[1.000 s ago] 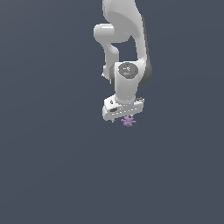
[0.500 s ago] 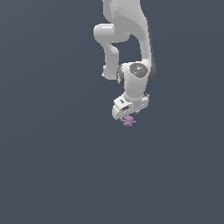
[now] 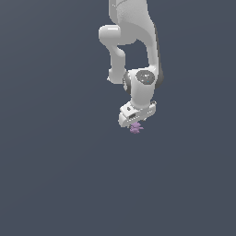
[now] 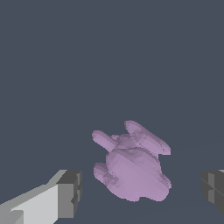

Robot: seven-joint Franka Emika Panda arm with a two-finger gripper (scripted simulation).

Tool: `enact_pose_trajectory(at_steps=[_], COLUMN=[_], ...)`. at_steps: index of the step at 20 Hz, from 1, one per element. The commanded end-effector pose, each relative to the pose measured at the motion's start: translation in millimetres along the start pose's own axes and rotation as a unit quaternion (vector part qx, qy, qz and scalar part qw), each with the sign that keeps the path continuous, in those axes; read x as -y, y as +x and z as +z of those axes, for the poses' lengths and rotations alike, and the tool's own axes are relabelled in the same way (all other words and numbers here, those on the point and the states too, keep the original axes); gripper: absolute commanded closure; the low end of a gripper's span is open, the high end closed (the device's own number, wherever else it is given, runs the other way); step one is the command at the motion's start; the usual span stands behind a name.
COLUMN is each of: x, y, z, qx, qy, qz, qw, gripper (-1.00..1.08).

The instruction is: Pick up the object and move it to a goal position.

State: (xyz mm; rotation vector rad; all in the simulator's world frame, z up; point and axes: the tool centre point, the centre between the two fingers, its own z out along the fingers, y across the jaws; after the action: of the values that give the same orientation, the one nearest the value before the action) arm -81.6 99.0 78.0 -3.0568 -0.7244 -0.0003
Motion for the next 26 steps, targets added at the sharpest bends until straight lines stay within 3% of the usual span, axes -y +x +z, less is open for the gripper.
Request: enact_pose_trajectory(at_steps=[1,10,11,26], x=[0.7,1.0,1.0,-1.7], y=[-0.9,-0.7,-0.7,0.5], z=[12.1,36.1,36.1,27.3], qx=[0.0,0.0,0.0,-0.001], qy=[0.0,0.0,0.0,-0.001], qz=[-0.001,-0.002,-0.002,-0.002], qw=[1.0,1.0,1.0,1.0], gripper=[-0.92,-0.92,1.08,1.08])
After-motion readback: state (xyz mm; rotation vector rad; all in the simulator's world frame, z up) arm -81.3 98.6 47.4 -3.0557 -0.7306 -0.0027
